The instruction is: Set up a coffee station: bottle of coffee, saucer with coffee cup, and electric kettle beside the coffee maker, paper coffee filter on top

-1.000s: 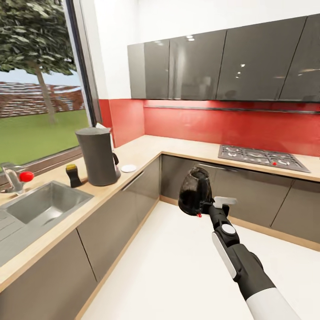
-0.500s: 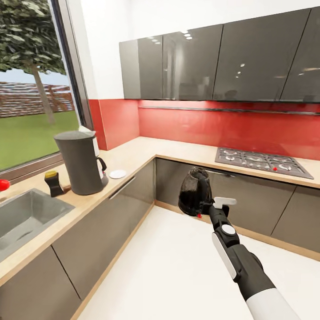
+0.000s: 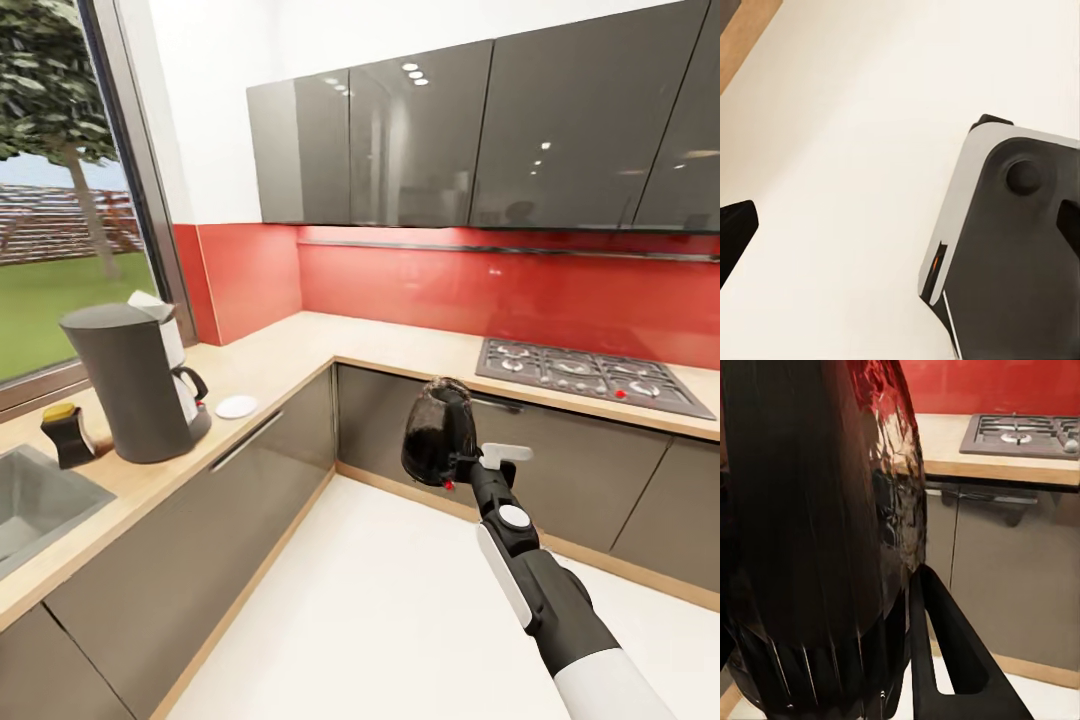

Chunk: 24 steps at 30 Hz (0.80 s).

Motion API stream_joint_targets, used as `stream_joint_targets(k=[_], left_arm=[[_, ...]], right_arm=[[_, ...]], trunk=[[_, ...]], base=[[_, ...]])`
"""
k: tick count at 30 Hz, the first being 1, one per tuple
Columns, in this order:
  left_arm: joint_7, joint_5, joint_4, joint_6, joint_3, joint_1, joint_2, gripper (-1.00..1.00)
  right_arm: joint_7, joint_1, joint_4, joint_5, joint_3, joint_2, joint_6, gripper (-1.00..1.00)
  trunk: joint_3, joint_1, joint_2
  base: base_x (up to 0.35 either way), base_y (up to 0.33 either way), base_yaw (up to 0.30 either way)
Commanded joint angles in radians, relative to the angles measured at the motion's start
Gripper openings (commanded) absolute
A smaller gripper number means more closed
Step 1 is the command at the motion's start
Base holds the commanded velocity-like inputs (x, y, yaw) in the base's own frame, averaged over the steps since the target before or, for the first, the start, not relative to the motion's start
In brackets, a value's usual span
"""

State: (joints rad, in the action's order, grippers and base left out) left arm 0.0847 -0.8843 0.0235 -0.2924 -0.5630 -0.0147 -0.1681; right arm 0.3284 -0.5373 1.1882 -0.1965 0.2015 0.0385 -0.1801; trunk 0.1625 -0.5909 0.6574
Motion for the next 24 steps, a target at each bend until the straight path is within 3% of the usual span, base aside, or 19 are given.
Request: stream_joint_targets(k=[1, 24], left_arm=[[0.007, -0.01, 0.003, -0.004, -0.006, -0.001, 0.0, 1.0], [0.007, -0.006, 0.003, -0.004, -0.005, -0.001, -0.001, 1.0]], right_arm=[[0.009, -0.001, 0.002, -0.003, 0.004, 0.001, -0.004, -1.0], [0.009, 0.017, 0.048, -0.004, 0.004, 0.001, -0.004, -1.0]], trunk=[[0.002, -0.001, 0.001], [0.002, -0.001, 0.001]], base=[[0.288, -0.208, 0.0], [0.288, -0.208, 0.0]])
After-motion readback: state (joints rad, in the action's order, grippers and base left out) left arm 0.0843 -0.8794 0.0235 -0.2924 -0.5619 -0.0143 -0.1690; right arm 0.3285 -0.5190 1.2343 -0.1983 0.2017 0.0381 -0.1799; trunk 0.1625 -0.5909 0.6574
